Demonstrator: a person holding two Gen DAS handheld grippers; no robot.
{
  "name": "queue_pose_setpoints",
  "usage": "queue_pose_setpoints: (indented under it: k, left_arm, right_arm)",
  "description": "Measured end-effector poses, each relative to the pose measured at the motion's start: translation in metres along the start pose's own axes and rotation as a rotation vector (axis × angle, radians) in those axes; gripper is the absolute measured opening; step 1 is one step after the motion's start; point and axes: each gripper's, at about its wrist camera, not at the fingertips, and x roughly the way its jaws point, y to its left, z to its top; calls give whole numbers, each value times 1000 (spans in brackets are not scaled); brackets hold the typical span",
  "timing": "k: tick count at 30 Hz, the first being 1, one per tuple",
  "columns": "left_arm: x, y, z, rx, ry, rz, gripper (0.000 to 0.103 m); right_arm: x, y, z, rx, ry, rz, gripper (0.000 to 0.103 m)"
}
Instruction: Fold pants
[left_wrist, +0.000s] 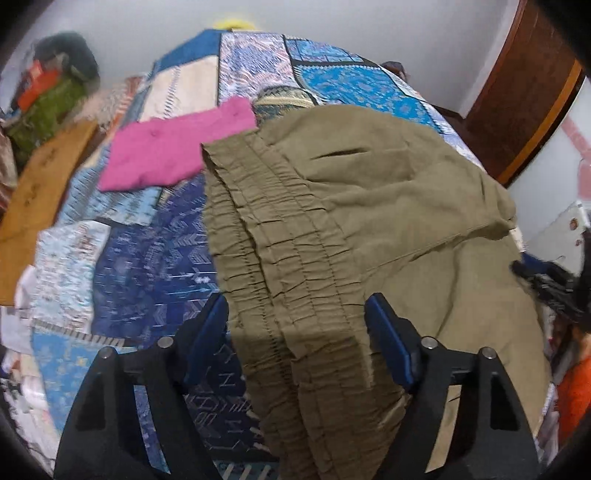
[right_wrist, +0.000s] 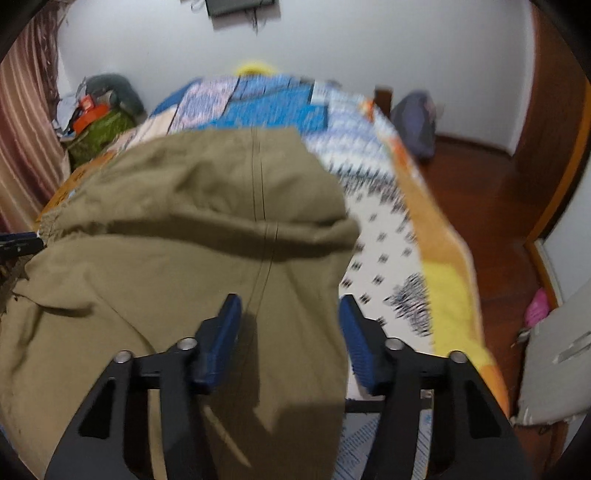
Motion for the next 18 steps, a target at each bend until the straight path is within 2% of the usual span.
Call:
queue_pose_setpoints:
  k: [2,4,5,6,7,8,12,18]
  left_arm:
    - [6,4,4,-18,13,-27,77]
    - [9,4,7,-2,8,-17,76]
    - [10,2,9,8,3,-3,75]
    - [11,0,9,24,-4,20,75]
    - [12,0,11,35,-6,31,75]
    - [12,0,12,47,-9,40,75]
    - [14,13,18,47,2,73,74]
    - [17,32,20,6,13,29,78]
  right_arm:
    - [2,-3,-2,-19,9,22,48]
    - [1,-4,-2,-45,22,32,46]
    - [0,-4,-2,-54,27,25,38]
    - [-2,-5,-3,-57,27,-2,25]
    - [-3,-7,-4,-52,24,-14,19]
    - [-5,-10,-6,-41,21,-17,9]
    - [-10,-17,-11,6,22,38,8]
    - [-6,-7,-5,-20,49,24,8]
